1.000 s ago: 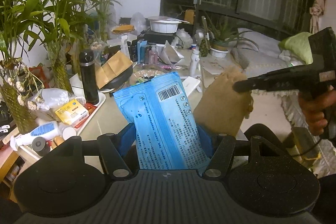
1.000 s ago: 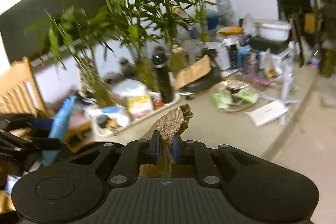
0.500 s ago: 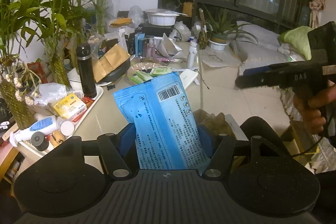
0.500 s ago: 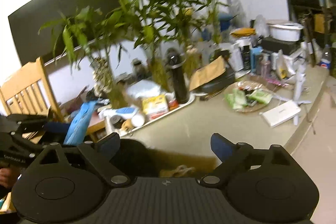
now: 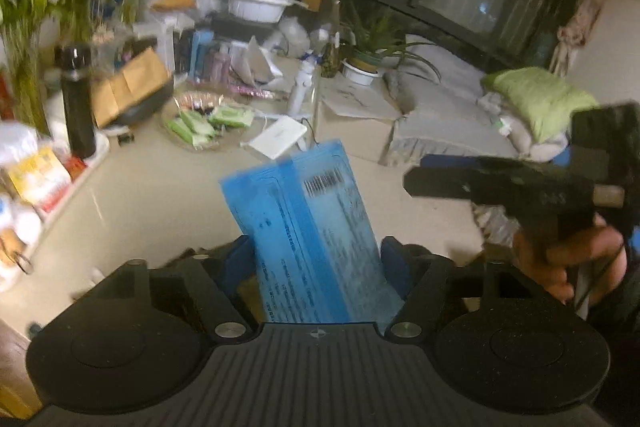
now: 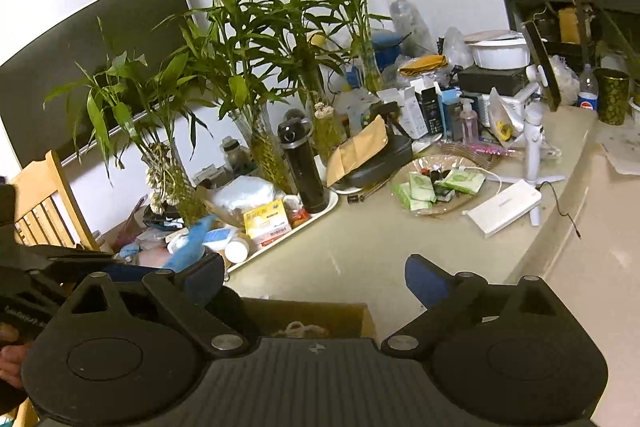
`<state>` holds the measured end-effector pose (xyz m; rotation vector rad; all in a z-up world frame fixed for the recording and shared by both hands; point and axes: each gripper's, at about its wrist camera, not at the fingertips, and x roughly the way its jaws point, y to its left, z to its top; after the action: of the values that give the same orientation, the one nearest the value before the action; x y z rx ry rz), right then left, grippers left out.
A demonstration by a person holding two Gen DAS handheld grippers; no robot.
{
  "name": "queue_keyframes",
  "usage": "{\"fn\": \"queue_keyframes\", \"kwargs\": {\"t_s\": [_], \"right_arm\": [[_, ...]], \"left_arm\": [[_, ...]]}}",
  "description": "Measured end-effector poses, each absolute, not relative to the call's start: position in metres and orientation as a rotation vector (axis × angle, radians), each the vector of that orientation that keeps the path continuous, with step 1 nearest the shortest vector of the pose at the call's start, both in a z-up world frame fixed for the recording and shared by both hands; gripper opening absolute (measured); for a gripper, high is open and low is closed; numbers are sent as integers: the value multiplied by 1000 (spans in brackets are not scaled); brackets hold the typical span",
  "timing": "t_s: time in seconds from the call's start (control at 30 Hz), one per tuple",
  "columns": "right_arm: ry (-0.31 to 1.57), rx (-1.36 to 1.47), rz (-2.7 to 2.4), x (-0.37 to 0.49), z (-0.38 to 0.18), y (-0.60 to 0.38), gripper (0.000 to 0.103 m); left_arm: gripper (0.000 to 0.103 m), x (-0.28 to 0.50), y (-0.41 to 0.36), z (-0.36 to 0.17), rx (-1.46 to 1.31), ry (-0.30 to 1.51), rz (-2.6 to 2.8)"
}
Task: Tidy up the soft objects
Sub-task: 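Lower the wipe pack and pouch into the box and open both grippers, then withdraw both grippers from the box toward the table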
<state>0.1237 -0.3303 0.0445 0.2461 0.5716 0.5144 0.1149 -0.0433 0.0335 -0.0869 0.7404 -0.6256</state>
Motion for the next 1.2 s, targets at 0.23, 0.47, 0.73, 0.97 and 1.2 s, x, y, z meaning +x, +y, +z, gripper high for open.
{"fn": "queue_keyframes", "kwargs": {"t_s": [0.23, 0.47, 0.73, 0.97, 1.2], "right_arm": [[581, 213, 516, 121, 38, -328, 98], [615, 216, 514, 127, 28, -327, 101], [660, 163, 535, 135, 20, -305, 103], [676, 133, 545, 146, 20, -292, 103], [676, 111, 535, 168, 25, -286, 103]], "left_arm": [[82, 117, -23, 27, -166, 741, -602], [82, 99, -2, 36, -95, 714, -451], [82, 91, 36, 32, -112, 725, -329], [82, 88, 54, 27, -119, 704, -283], [82, 100, 64, 21, -128, 708, -254]]}}
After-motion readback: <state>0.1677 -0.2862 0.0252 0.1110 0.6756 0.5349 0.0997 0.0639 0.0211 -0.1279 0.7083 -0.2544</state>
